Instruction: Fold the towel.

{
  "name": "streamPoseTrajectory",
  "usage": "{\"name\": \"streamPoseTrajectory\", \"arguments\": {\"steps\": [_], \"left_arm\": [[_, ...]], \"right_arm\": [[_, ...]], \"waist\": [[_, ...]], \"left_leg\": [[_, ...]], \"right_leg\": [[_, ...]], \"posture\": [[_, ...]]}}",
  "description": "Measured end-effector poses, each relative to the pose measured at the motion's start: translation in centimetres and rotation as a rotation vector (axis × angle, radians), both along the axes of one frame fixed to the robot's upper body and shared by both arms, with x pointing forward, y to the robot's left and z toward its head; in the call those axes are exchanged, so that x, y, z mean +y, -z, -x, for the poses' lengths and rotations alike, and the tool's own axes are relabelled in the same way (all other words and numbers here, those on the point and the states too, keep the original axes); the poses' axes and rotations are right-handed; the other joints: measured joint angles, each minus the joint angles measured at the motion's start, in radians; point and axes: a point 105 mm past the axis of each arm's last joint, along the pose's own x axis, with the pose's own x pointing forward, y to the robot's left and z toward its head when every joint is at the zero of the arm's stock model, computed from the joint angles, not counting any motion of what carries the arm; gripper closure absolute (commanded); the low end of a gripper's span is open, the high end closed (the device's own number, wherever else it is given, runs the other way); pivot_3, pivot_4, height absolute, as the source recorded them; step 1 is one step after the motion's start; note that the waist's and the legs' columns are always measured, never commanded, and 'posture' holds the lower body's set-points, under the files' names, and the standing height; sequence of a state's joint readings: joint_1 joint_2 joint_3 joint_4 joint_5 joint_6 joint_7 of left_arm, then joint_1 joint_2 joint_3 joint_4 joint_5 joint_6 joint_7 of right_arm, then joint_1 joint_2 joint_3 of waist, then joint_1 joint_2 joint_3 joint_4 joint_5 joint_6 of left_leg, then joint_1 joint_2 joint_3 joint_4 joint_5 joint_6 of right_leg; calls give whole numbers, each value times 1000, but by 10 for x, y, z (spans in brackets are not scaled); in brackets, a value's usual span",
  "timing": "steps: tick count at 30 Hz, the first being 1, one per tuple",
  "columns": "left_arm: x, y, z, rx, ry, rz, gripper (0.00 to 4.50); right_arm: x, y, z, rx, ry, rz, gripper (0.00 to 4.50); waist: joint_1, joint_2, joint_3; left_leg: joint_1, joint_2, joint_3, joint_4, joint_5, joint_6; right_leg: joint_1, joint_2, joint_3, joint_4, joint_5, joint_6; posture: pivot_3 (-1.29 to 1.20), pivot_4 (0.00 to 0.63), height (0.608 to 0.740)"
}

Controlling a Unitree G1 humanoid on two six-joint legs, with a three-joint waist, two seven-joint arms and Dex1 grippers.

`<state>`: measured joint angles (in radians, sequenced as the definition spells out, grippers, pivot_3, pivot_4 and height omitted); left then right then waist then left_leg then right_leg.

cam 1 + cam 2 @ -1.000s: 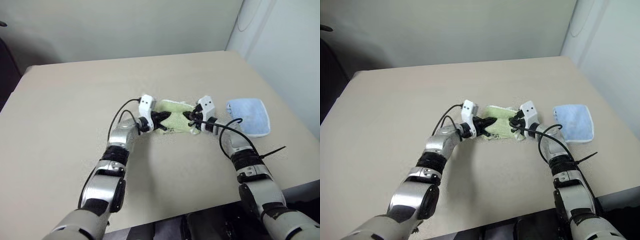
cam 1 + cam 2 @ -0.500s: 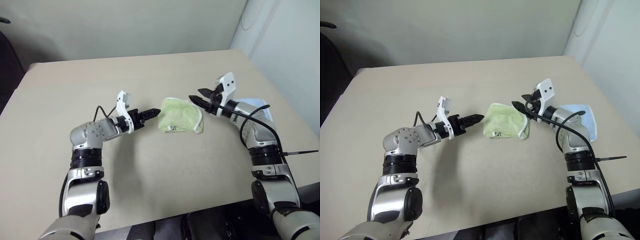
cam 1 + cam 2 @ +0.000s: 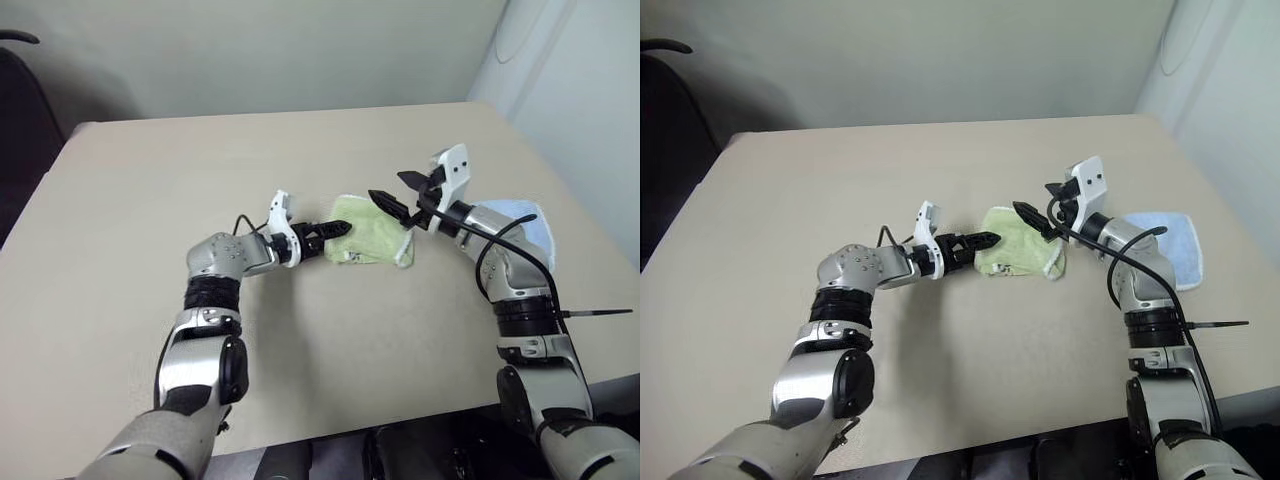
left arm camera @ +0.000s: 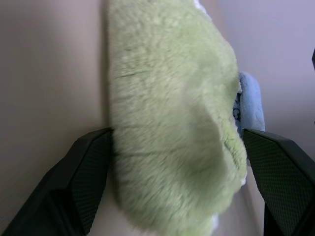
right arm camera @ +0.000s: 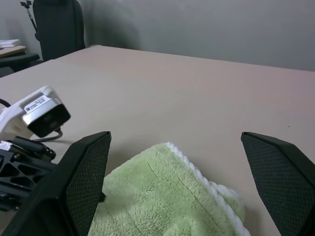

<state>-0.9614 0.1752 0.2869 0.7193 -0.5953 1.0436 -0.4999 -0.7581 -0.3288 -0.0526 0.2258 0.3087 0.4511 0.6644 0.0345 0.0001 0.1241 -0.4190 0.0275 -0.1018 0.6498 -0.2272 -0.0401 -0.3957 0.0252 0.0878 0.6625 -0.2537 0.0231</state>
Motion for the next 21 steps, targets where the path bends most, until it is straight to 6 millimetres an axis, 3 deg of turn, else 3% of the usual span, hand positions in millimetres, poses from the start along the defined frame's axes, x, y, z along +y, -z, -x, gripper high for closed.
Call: {"name": "streamPoseTrajectory", "arguments": {"steps": [2,5,16,21], "left_arm": [[-6,0,0,-8,14,-10,0],[-12,2,1,-10,32,-14,584],[-11,-1,-3,-34,8,12,4471],[-7,-3,-2,-58,-29,40,4491]], "right_arm": [[-1,1,0,3,10,-1,22],[-3,2,1,-1,24,-2,0],[-3,2,1,-5,46,-8,0],[-2,2,0,-3,50,-15,0]], "waist": [[0,0,0],[0,0,0],[-3,0,0],[-9,0,0]], "left_leg": [[0,0,0,0,0,0],[0,0,1,-1,0,0],[0,0,1,-1,0,0],[0,0,2,-1,0,0]], "right_leg": [[0,0,0,0,0,0],[-1,0,0,0,0,0],[-1,0,1,0,0,0],[-2,0,1,0,0,0]], "posture": [[0,150,740],[0,150,740],[0,150,740],[0,150,740]]}}
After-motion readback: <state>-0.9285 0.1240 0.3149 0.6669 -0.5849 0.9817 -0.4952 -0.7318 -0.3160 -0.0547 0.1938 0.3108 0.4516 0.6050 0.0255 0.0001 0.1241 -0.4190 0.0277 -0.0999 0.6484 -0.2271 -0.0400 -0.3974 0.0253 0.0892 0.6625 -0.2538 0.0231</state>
